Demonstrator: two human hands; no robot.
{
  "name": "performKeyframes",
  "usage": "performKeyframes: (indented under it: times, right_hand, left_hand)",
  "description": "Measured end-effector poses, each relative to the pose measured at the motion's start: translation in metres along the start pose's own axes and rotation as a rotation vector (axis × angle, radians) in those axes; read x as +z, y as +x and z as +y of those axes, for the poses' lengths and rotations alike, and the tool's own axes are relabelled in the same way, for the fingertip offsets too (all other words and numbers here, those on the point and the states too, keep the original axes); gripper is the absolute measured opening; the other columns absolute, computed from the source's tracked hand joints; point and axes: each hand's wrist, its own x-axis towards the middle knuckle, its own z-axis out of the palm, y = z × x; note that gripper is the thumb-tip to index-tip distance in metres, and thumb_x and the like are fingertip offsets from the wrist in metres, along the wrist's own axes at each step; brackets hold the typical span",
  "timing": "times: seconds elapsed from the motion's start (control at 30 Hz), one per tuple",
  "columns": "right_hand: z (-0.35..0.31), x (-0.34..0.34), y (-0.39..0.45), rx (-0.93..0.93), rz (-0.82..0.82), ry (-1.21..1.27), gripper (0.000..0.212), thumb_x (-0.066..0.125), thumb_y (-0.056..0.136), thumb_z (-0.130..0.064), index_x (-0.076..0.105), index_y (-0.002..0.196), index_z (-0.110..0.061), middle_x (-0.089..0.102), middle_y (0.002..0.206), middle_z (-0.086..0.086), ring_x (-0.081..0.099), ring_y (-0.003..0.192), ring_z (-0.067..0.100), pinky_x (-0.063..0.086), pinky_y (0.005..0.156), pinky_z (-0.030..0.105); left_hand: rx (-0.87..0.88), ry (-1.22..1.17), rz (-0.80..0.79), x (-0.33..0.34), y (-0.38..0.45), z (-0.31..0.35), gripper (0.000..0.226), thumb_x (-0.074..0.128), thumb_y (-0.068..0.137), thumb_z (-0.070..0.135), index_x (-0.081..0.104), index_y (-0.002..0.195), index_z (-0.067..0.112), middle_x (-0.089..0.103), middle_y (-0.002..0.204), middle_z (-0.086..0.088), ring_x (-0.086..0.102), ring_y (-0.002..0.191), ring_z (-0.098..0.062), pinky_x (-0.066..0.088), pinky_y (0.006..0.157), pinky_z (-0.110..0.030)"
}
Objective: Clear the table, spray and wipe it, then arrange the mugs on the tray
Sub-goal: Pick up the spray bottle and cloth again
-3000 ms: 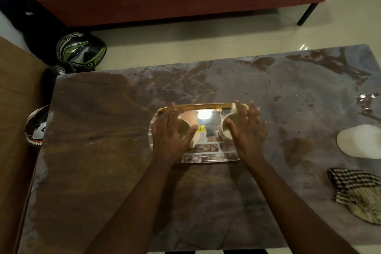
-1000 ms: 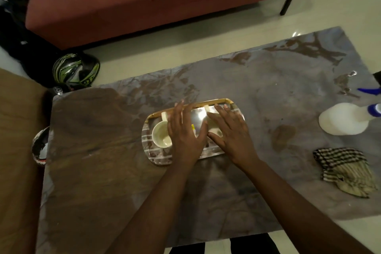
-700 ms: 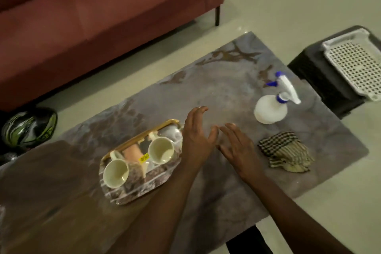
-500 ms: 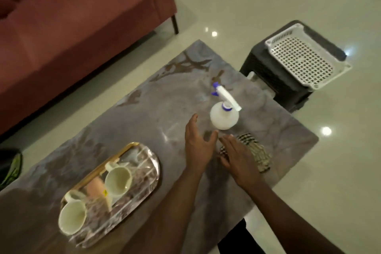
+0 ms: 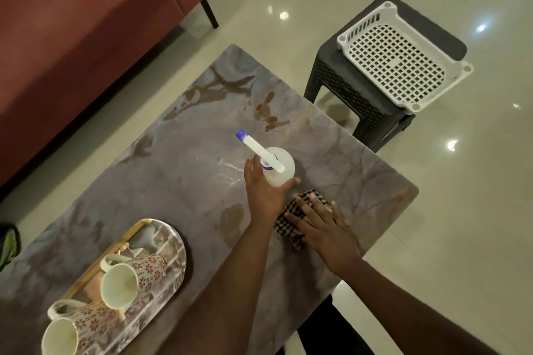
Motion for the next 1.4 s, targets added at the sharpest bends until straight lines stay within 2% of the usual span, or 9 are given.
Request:
performKeyframes:
  times: [0.2, 0.37, 0.5, 0.63, 0.83, 0.93, 1.03, 1.27, 1.4]
  right_hand:
    - [0.003, -0.005, 0.007, -0.058, 0.015, 0.012, 0.064, 0.073, 0.073, -0.012, 0.053, 0.131, -0.031, 0.048, 0.144, 0.002, 0.047, 0.13, 0.03, 0.042, 0.103, 0.05]
    - [0.005, -0.047, 0.01, -0.05, -0.04, 0.026, 0.054, 0.042, 0.09, -0.014, 0.038, 0.142, -0.028, 0.032, 0.153, 0.007, 0.031, 0.138, 0.035, 0.024, 0.113, 0.051]
    - [0.019, -0.104, 0.003, -0.025, 0.127, 0.025, 0.051, 0.062, 0.081, -0.021, 0.054, 0.132, -0.025, 0.048, 0.143, 0.008, 0.047, 0.127, 0.037, 0.04, 0.102, 0.054]
    - [0.07, -0.137, 0.013, -0.005, 0.281, 0.031, 0.053, 0.039, 0.081, -0.017, 0.055, 0.13, -0.029, 0.055, 0.136, 0.004, 0.053, 0.123, 0.032, 0.046, 0.098, 0.049]
    - [0.211, -0.173, 0.068, 0.175, 0.309, 0.154, 0.062, 0.072, 0.074, -0.009, 0.055, 0.131, -0.027, 0.055, 0.137, 0.003, 0.051, 0.125, 0.031, 0.046, 0.098, 0.044]
    - [0.287, -0.175, 0.102, 0.218, 0.24, 0.186, 0.054, 0.062, 0.084, -0.018, 0.049, 0.136, -0.028, 0.047, 0.143, 0.003, 0.042, 0.131, 0.03, 0.041, 0.103, 0.044]
    - [0.347, -0.165, 0.128, 0.227, 0.166, 0.159, 0.054, 0.049, 0.092, -0.023, 0.035, 0.142, -0.036, 0.033, 0.152, -0.005, 0.029, 0.138, 0.024, 0.034, 0.108, 0.042]
    - [0.379, -0.129, 0.156, 0.171, 0.006, 0.057, 0.061, 0.05, 0.094, -0.022, 0.022, 0.144, -0.046, 0.008, 0.159, -0.011, 0.002, 0.147, 0.022, 0.001, 0.117, 0.046]
    - [0.377, -0.119, 0.153, 0.155, 0.059, 0.055, 0.063, 0.066, 0.085, -0.026, 0.039, 0.14, -0.039, 0.031, 0.153, -0.003, 0.025, 0.142, 0.03, 0.017, 0.112, 0.055]
  left_hand:
    - [0.023, 0.058, 0.001, 0.0, 0.005, -0.002, 0.101, 0.09, 0.06, 0.027, 0.037, 0.145, 0.018, 0.045, 0.139, -0.007, 0.043, 0.129, -0.024, 0.041, 0.102, -0.036]
    - [0.046, 0.051, 0.01, -0.014, 0.002, 0.028, 0.102, 0.088, 0.06, 0.031, 0.035, 0.145, 0.018, 0.044, 0.14, -0.007, 0.044, 0.128, -0.024, 0.04, 0.099, -0.034]
    - [0.104, 0.06, 0.005, -0.026, 0.002, 0.08, 0.103, 0.088, 0.061, 0.033, 0.032, 0.146, 0.018, 0.042, 0.141, -0.007, 0.045, 0.128, -0.025, 0.041, 0.102, -0.037]
    - [0.198, -0.061, 0.026, -0.016, 0.025, 0.132, 0.098, 0.089, 0.059, 0.025, 0.039, 0.142, 0.024, 0.044, 0.135, -0.004, 0.045, 0.126, -0.022, 0.035, 0.097, -0.024]
    - [0.272, -0.082, -0.02, 0.077, 0.084, 0.218, 0.095, 0.088, 0.062, 0.025, 0.037, 0.141, 0.03, 0.039, 0.129, 0.011, 0.037, 0.11, 0.001, 0.034, 0.094, -0.02]
    - [0.279, -0.069, -0.079, 0.145, 0.117, 0.246, 0.091, 0.089, 0.062, 0.031, 0.039, 0.137, 0.027, 0.039, 0.132, 0.009, 0.036, 0.11, 0.004, 0.036, 0.094, -0.019]
    - [0.254, -0.008, -0.114, 0.205, 0.15, 0.265, 0.093, 0.087, 0.061, 0.037, 0.037, 0.139, 0.025, 0.038, 0.131, 0.009, 0.042, 0.119, -0.008, 0.041, 0.101, -0.032]
    - [0.187, 0.181, -0.092, 0.263, 0.197, 0.252, 0.104, 0.086, 0.063, 0.039, 0.028, 0.146, 0.02, 0.034, 0.151, -0.007, 0.039, 0.136, -0.025, 0.039, 0.102, -0.038]
    - [0.15, 0.126, -0.093, 0.259, 0.205, 0.232, 0.096, 0.087, 0.063, 0.03, 0.034, 0.142, 0.019, 0.039, 0.139, -0.003, 0.04, 0.128, -0.02, 0.037, 0.105, -0.037]
